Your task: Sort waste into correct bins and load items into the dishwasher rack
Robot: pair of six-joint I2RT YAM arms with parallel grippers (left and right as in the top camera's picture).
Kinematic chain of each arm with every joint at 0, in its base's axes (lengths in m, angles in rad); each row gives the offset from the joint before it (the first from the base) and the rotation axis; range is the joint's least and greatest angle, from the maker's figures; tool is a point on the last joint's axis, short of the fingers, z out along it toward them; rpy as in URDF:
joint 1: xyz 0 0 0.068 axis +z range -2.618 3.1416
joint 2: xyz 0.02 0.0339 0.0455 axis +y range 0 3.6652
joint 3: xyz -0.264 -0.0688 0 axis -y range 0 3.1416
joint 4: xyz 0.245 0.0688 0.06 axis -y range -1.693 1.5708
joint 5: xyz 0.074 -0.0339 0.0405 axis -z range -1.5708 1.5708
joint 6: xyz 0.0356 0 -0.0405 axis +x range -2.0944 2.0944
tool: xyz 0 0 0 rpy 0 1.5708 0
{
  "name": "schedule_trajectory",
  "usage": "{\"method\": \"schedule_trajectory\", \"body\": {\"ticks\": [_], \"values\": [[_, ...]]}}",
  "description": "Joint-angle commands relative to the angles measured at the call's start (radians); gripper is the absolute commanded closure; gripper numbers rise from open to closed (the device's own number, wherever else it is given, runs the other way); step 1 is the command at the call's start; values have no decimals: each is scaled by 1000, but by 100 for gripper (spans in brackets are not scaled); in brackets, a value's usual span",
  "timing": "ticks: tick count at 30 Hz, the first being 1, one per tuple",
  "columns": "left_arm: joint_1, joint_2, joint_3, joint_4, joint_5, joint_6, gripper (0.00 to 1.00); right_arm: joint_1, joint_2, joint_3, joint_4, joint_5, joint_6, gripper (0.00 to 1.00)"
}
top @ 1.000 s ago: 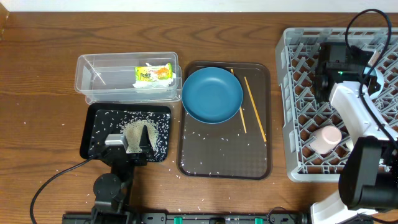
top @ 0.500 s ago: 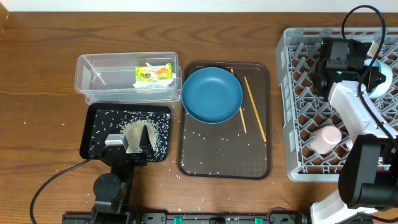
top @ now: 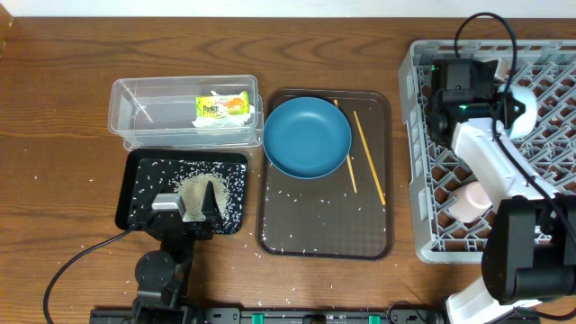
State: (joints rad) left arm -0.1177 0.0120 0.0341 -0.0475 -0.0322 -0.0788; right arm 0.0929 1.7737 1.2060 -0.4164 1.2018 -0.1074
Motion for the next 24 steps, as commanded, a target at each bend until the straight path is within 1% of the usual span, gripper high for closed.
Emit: {"method": "schedule_trajectory", "body": {"ticks": [1, 2, 3, 4, 8, 11, 14, 16, 17, 18, 19, 20, 21, 23, 24], "values": [[8, -8, -30, -19, -5, -8, 7, 42, 13, -6, -36, -58, -2, 46], [8, -8, -30, -19, -5, -8, 7, 55, 11, -5, -62, -103, 4, 32], [8, -8, -30, -19, -5, -8, 7, 65, 6, -5, -84, -148, 12, 27], [8, -8, -30, -19, -5, -8, 6, 74, 3, -3, -105, -197, 22, 24], [8, -8, -30, -19, -5, -8, 7, 108, -24, 33, -212, -431, 92, 24], [8, -8, -30, -19, -5, -8, 6, 128, -60, 89, -293, -641, 152, 26], [8, -8, -30, -19, -5, -8, 7, 151, -101, 151, -329, -964, 167, 32], [8, -8, -30, -19, -5, -8, 6, 167, -123, 174, -326, -1215, 202, 40], [8, -8, -30, -19, -5, -8, 7, 179, -132, 176, -311, -1335, 231, 41], [8, -8, -30, -19, -5, -8, 7, 190, -134, 176, -300, -1424, 256, 41], [8, -8, -30, -19, -5, -8, 7, 207, -133, 176, -291, -1498, 290, 45], [8, -8, -30, -19, -5, -8, 7, 223, -128, 174, -289, -1526, 333, 48], [8, -8, -30, -19, -5, -8, 6, 245, -117, 170, -292, -1521, 399, 50], [8, -8, -30, -19, -5, -8, 7, 290, -85, 159, -302, -1471, 513, 49], [8, -8, -30, -19, -5, -8, 7, 307, -67, 154, -309, -1439, 564, 47]]}}
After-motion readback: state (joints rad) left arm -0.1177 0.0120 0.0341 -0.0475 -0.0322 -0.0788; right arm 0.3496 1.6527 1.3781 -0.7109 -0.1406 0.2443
